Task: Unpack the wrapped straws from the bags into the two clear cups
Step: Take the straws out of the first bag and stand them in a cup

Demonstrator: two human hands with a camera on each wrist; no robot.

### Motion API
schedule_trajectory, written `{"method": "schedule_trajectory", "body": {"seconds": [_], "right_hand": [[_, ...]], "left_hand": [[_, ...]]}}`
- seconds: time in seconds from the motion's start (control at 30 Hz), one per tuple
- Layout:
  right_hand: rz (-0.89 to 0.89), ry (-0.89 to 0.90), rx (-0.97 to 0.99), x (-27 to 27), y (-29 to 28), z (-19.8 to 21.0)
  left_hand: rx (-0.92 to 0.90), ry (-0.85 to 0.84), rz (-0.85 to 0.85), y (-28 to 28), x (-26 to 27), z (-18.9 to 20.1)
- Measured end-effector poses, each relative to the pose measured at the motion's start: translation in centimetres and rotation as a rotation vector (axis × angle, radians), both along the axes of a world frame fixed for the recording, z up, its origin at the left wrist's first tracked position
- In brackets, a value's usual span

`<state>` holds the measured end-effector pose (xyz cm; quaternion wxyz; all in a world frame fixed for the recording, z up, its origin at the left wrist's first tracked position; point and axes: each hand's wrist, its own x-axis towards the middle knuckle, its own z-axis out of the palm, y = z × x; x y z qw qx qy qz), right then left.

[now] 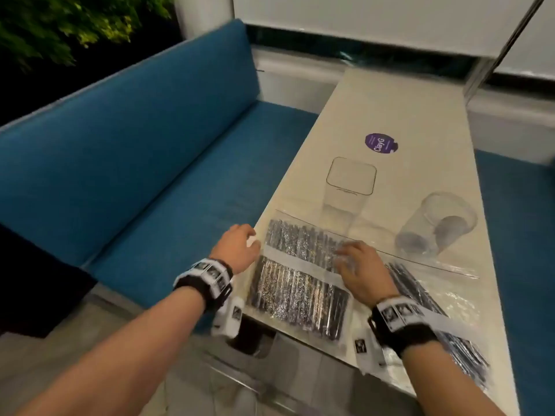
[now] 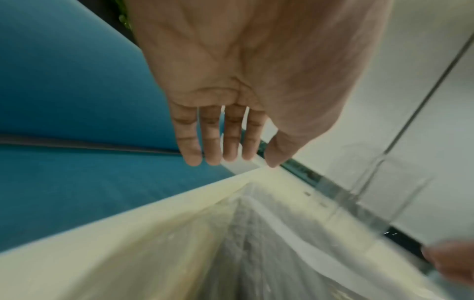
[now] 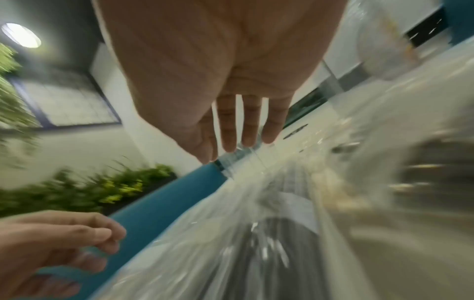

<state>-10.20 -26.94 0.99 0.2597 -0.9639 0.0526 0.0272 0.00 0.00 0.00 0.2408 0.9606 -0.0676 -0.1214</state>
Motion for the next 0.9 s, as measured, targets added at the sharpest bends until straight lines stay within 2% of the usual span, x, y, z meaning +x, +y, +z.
{"method": "schedule_trajectory", "body": {"seconds": [0.1,0.2,0.33,0.43,0.53,0.67,0.73,0.8,0.87,0.9], "right_hand": [[-0.063,0.136,-0.041,4.4,0.4,-0.8],[-0.101,0.263,-0.043,6.5,0.7,-2.4],[-0.130,0.318,-0.060,6.6,0.5,-3.5],[-0.133,0.340,-0.016,5.5,-0.1,-3.3],[-0.134,0.249,0.045,3.6,-0.6,-2.0],[-0.089,-0.013,0.351,0.9,-0.6,2.2],[-0.092,-0.130,0.431,-0.6,-0.4,4.6],[-0.119,-0.229,0.512,-2.1,0.0,6.6],[-0.117,-0.286,0.587,-3.2,0.8,8.4],[-0.105,-0.302,0.612,-3.5,1.3,9.0]], "left_hand": [[0.003,0.148,0.091,-2.5,2.5,-1.1],[0.014,0.244,0.105,-4.1,3.5,-1.7],[-0.042,0.275,0.027,-4.1,4.4,-1.6],[-0.105,0.221,-0.055,-3.2,4.4,-0.5],[-0.205,0.180,-0.163,-2.2,3.3,2.2],[-0.353,0.155,-0.299,-1.9,1.6,6.9],[-0.353,0.073,-0.331,-2.2,1.2,8.7],[-0.323,-0.198,-0.272,-2.6,0.6,10.0],[-0.433,-0.477,-0.140,-2.8,-0.9,11.6],[-0.528,-0.511,-0.086,-2.9,-2.1,12.4]]}}
